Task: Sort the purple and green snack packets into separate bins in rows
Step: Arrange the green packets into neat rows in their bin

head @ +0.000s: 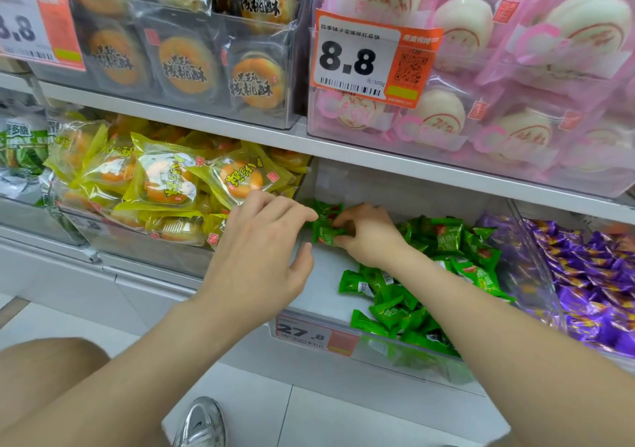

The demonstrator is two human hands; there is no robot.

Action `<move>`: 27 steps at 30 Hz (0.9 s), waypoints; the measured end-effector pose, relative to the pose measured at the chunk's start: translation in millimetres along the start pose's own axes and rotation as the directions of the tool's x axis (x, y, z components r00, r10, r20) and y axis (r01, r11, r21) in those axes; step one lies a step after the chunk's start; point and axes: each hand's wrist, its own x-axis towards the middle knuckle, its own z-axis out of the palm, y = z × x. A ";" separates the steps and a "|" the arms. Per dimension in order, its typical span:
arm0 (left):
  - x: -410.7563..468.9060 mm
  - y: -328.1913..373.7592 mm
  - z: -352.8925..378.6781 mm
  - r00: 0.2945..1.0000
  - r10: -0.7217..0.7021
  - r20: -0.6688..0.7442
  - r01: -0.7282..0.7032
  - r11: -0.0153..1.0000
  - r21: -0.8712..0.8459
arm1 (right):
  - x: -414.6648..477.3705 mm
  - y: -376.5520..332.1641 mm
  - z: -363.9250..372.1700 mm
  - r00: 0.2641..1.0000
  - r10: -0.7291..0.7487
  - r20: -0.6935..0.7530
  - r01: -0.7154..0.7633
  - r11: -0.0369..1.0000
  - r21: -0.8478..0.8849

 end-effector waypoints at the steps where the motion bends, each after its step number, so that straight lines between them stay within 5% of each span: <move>1: 0.2 -0.7 -0.1 1.000 0.005 0.003 -0.005 1.000 0.015 | 6.2 -1.7 6.8 1.000 0.009 -0.005 -0.010 0.999 -0.036; 18: 2.0 0.9 2.6 1.000 0.025 0.009 -0.025 0.999 0.025 | 12.1 -18.6 5.9 0.997 0.041 -0.070 -0.047 0.995 -0.082; 21: 2.3 1.8 2.4 1.000 0.029 0.002 -0.029 0.999 0.020 | 9.5 -16.8 -13.1 0.979 0.089 -0.185 -0.104 0.992 -0.071; 24: 2.8 2.2 3.7 0.999 0.035 -0.007 -0.035 0.999 0.011 | 7.2 -1.6 -22.5 0.954 0.121 -0.275 -0.174 0.968 -0.178; 27: 3.9 3.2 5.5 0.999 0.036 -0.009 -0.036 0.999 0.003 | 5.7 10.2 -17.4 0.968 0.158 -0.194 -0.205 0.946 -0.251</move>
